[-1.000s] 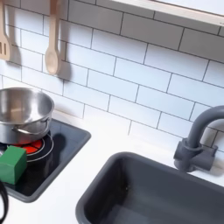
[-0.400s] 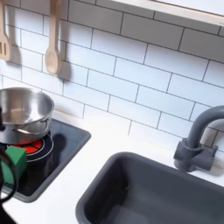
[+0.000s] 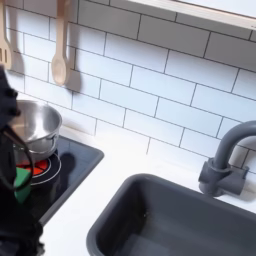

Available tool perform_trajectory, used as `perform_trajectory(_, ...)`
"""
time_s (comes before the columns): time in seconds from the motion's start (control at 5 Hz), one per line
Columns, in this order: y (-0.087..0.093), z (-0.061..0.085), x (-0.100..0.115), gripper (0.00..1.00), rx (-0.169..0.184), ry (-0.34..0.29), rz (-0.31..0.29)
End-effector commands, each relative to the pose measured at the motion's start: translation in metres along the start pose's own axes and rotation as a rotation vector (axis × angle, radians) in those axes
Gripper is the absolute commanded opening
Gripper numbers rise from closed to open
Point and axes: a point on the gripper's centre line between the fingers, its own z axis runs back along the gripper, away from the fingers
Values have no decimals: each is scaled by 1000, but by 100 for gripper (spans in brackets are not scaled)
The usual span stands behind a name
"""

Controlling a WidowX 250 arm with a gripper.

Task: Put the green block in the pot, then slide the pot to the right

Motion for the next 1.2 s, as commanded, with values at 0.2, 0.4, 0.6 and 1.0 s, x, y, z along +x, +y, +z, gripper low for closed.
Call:
perform_trajectory(0.2,26,-6,38,100,23,-12,54)
perform_trajectory(0.4,33,-8,47,100,30,-12,57)
perform_trajectory(0.6,41,-11,56,100,36,-14,80)
perform_trajectory(1.0,50,-17,74,100,27,-17,123)
